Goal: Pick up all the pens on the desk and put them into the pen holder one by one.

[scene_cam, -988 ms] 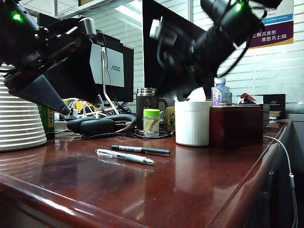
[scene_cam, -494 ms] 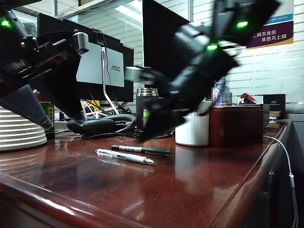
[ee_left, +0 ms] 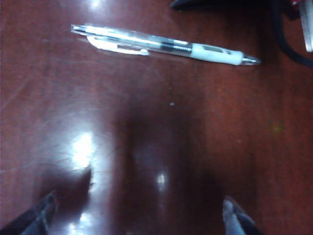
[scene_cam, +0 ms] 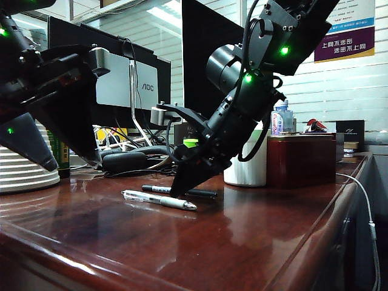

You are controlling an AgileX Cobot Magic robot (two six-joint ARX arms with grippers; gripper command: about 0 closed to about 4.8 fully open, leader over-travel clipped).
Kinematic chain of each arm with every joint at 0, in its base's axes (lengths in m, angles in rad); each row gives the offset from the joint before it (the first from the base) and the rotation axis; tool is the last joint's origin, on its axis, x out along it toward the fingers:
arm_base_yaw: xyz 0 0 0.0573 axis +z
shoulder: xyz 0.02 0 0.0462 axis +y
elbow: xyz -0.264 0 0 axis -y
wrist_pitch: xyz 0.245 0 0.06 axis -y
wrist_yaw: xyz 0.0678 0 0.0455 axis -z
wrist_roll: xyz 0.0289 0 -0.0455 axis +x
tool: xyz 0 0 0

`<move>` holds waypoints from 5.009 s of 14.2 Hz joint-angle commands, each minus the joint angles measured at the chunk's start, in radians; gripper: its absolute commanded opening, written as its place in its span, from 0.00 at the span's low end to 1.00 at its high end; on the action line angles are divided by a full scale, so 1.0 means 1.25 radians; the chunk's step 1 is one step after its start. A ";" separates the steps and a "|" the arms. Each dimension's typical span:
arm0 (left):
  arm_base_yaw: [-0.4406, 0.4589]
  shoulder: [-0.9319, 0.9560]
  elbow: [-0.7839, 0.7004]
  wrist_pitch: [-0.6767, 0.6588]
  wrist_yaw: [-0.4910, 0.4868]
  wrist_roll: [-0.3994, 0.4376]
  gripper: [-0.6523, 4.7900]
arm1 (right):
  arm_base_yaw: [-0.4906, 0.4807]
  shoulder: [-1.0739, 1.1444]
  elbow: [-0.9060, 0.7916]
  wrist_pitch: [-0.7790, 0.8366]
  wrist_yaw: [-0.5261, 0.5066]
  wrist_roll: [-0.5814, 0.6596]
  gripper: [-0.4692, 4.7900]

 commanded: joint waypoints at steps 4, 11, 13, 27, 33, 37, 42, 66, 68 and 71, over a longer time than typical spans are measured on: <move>0.000 -0.002 0.005 0.002 -0.012 -0.003 1.00 | 0.002 0.008 0.001 -0.035 -0.020 0.001 0.08; 0.000 -0.002 0.005 0.017 -0.012 -0.003 1.00 | -0.033 -0.209 0.001 0.223 -0.077 0.232 0.08; 0.000 -0.002 0.005 0.018 -0.012 -0.003 1.00 | -0.090 -0.269 0.001 0.314 -0.075 0.328 0.08; 0.000 -0.002 0.005 0.067 -0.045 -0.002 1.00 | -0.237 -0.136 -0.293 0.903 -0.039 0.512 0.08; 0.000 -0.002 0.005 0.072 -0.051 -0.002 1.00 | -0.237 -0.117 -0.293 0.897 -0.034 0.512 0.10; 0.000 -0.002 0.005 0.075 -0.051 -0.002 1.00 | -0.237 -0.117 -0.293 0.896 -0.035 0.508 0.37; 0.000 -0.002 0.005 0.074 -0.016 0.014 1.00 | -0.233 -0.254 -0.293 0.745 -0.262 0.515 0.37; 0.000 -0.003 0.005 -0.023 -0.114 0.016 1.00 | 0.114 -0.031 -0.009 -0.117 0.074 0.174 0.09; 0.000 -0.003 0.005 0.008 -0.109 0.016 1.00 | 0.113 -0.034 -0.009 -0.088 0.066 0.178 0.09; 0.000 -0.004 0.005 0.057 -0.078 0.015 1.00 | 0.089 -0.095 -0.009 -0.005 0.053 0.226 0.09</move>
